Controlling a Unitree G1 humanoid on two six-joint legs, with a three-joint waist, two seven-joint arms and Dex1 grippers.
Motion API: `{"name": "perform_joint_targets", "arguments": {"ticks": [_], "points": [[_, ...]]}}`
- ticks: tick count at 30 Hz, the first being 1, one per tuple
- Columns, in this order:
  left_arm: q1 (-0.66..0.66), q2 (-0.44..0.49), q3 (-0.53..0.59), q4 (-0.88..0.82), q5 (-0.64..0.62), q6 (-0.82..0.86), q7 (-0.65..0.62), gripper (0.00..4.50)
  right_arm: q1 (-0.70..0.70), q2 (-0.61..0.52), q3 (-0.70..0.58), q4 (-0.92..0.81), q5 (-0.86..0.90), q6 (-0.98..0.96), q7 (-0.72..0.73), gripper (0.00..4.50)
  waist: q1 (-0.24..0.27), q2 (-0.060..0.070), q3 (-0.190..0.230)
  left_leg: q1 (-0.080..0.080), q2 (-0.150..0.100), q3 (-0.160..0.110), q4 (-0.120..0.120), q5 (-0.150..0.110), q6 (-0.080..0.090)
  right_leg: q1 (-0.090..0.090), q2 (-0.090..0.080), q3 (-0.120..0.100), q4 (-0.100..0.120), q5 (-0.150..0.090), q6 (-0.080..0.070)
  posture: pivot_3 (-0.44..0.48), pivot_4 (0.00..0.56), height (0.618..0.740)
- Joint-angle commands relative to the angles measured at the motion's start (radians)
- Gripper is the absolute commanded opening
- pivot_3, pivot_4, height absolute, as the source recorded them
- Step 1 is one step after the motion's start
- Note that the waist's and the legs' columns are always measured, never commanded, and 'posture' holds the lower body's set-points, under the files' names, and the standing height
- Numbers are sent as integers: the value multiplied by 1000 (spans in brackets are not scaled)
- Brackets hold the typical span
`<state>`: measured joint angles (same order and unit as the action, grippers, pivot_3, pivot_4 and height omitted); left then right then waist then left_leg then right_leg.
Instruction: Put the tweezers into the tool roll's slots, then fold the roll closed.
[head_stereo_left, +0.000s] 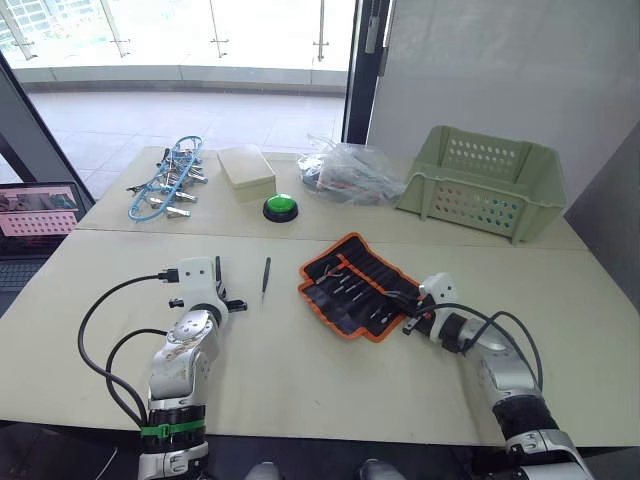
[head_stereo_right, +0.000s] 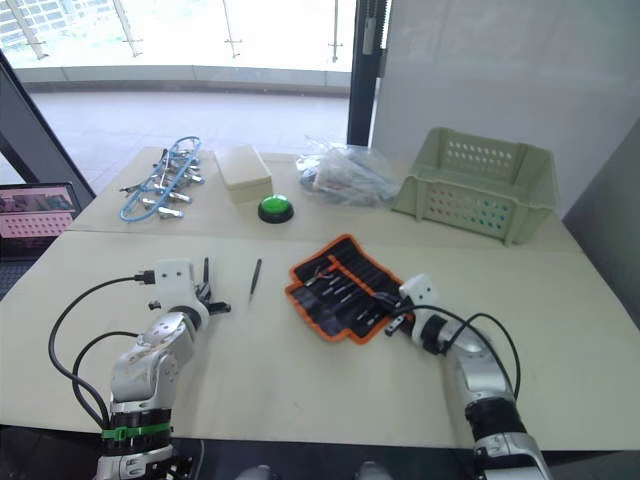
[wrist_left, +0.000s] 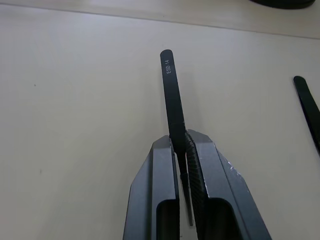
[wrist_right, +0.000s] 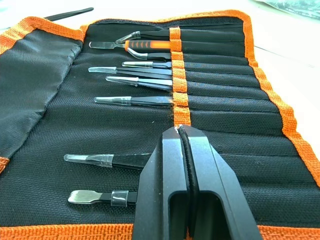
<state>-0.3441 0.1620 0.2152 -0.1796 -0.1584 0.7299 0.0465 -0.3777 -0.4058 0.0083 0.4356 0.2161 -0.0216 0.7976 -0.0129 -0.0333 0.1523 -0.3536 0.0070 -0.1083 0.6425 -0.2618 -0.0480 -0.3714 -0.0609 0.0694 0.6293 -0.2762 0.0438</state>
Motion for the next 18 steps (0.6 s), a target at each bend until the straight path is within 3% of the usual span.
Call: {"name": "perform_joint_targets", "arguments": {"ticks": [1, 10, 13, 18], "points": [[-52, 33, -53, -92, -34, -27, -96, 49, 44, -25, 7, 14, -13, 56, 20, 0, 1, 1, 1, 0, 0, 0, 0, 0, 0, 0, 0, 0, 0, 0, 0, 0, 150, 740], [-130, 153, -213, -201, -142, 130, -344, 49, 58, -44, -13, -13, -4, 72, 44, 0, -7, 2, 2, -1, 0, 0, 0, 0, 0, 0, 0, 0, 0, 0, 0, 0, 150, 740], [-183, 202, -328, -197, -173, 243, -435, 49, 63, -52, -22, -18, 2, 75, 57, 0, -7, 3, 3, 0, 0, 0, 0, 0, 0, 0, 0, 0, 0, 0, 1, 0, 150, 740], [-275, 172, -404, -137, -213, 351, -481, 49, 65, -57, -20, -14, 4, 73, 72, 0, -7, 3, 4, -1, -1, 0, 0, 0, 0, 0, 0, 0, 0, -1, 1, 0, 150, 740]]}}
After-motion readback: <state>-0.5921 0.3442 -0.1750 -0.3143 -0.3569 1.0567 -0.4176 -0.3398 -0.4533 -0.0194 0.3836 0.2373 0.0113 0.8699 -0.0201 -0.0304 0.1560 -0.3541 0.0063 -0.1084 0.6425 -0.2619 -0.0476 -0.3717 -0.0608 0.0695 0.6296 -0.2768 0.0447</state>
